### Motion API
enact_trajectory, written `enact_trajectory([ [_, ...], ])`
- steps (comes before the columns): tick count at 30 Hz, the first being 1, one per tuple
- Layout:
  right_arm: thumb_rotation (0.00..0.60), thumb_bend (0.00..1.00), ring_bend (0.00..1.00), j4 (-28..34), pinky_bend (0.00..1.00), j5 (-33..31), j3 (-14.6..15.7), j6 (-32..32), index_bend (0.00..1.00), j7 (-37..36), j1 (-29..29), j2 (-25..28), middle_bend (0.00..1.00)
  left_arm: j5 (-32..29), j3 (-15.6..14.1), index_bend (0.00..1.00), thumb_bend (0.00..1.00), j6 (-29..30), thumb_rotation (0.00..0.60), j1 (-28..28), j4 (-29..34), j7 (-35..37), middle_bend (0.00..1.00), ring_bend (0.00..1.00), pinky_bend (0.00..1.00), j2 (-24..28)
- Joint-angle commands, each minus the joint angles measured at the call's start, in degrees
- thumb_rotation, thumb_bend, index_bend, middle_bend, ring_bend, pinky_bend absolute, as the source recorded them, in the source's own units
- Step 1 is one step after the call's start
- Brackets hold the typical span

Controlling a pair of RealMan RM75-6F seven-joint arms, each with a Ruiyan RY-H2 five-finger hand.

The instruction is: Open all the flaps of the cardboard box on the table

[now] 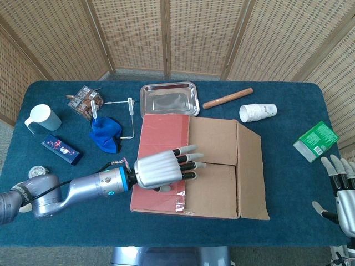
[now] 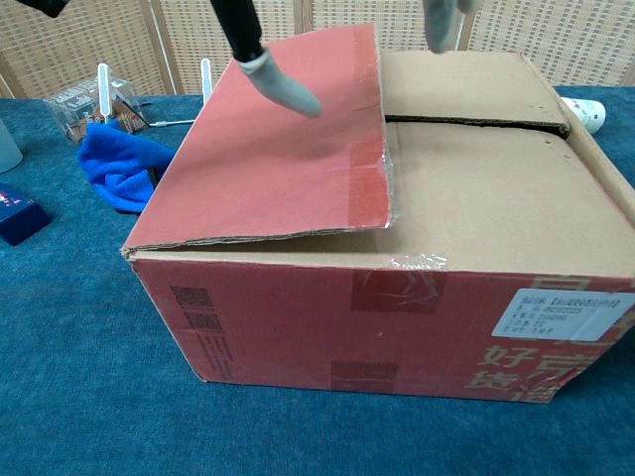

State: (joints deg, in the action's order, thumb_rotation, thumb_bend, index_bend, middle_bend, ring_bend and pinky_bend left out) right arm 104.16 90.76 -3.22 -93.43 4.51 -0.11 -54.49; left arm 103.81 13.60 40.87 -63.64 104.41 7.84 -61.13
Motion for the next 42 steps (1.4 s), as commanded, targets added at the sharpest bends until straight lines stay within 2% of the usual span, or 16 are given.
enact_trajectory([
  [1,0.600,0.14,0.00,-0.03,0.00,0.20,-0.08,-0.24,0.00,-0.64,-0.10,0.29,0.00,-0.02,-0.16,0.28,0.18,-1.90,0.497,-2.02,-0.50,-0.93,0.18,0.03,0.01,-1.44],
  [2,0.600,0.14,0.00,-0.04,0.00,0.26,-0.11,-0.29,0.00,-0.98,-0.14,0.42,0.00,-0.38,-0.23,0.28,0.20,-2.70,0.433,-2.87,-0.58,-1.28,0.18,0.04,0.01,-2.09],
  [3,0.600,0.15,0.00,-0.08,0.00,0.29,-0.13,-0.34,0.00,-1.30,-0.17,0.53,0.00,-0.31,-0.20,0.28,0.21,-3.20,0.403,-3.66,-0.69,-1.93,0.18,0.04,0.02,-2.85],
  [6,0.600,0.15,0.00,-0.22,0.00,0.47,-0.21,-0.57,0.00,-2.40,-0.29,0.94,0.00,-0.74,0.13,0.30,0.27,-2.52,0.362,-4.88,-1.71,-4.58,0.20,0.06,0.05,-5.66],
  [10,0.600,0.15,0.00,-0.28,0.00,0.59,-0.26,-0.69,0.00,-3.21,-0.39,1.26,0.00,-2.26,0.02,0.31,0.33,-2.83,0.365,-5.68,-2.56,-6.74,0.21,0.08,0.08,-7.81],
  [15,0.600,0.16,0.00,-0.39,0.00,0.77,-0.18,-0.51,0.00,-4.15,-0.41,1.53,0.00,-5.72,-0.30,0.31,0.34,-5.71,0.363,-7.39,-4.13,-9.74,0.22,0.09,0.10,-10.72],
  [20,0.600,0.16,0.00,-0.45,0.00,0.43,-0.46,-0.39,0.00,-4.47,-0.34,1.61,0.00,-8.66,-0.38,0.32,0.33,-7.55,0.362,-8.79,-4.96,-11.80,0.27,0.18,0.21,-12.43],
  [24,0.600,0.16,0.00,-0.56,0.00,0.20,-0.44,-0.17,0.00,-5.01,-0.39,1.73,0.00,-11.11,0.20,0.34,0.33,-7.66,0.369,-9.61,-5.17,-12.69,0.32,0.21,0.24,-13.90],
  [31,0.600,0.16,0.00,-0.52,0.00,0.12,-0.51,-0.20,0.00,-5.37,-0.48,1.87,0.00,-13.26,0.29,0.44,0.34,-8.45,0.363,-10.95,-4.89,-14.88,0.44,0.31,0.31,-14.70],
  [35,0.600,0.16,0.00,-0.28,0.00,0.20,-0.36,0.22,0.00,-5.64,-0.42,2.03,0.00,-14.24,0.01,0.48,0.34,-9.76,0.364,-12.10,-4.76,-16.55,0.51,0.40,0.45,-14.34],
  [39,0.600,0.17,0.00,-0.22,0.00,0.40,-0.43,0.15,0.00,-5.61,-0.39,1.98,0.00,-15.16,0.02,0.57,0.34,-10.26,0.363,-12.91,-4.69,-17.79,0.61,0.44,0.41,-14.00],
  [42,0.600,0.18,0.00,-0.20,0.00,0.63,-0.53,-0.11,0.00,-5.65,-0.39,1.91,0.00,-15.76,-0.05,0.61,0.34,-10.62,0.361,-13.48,-4.69,-18.62,0.66,0.46,0.45,-13.75],
])
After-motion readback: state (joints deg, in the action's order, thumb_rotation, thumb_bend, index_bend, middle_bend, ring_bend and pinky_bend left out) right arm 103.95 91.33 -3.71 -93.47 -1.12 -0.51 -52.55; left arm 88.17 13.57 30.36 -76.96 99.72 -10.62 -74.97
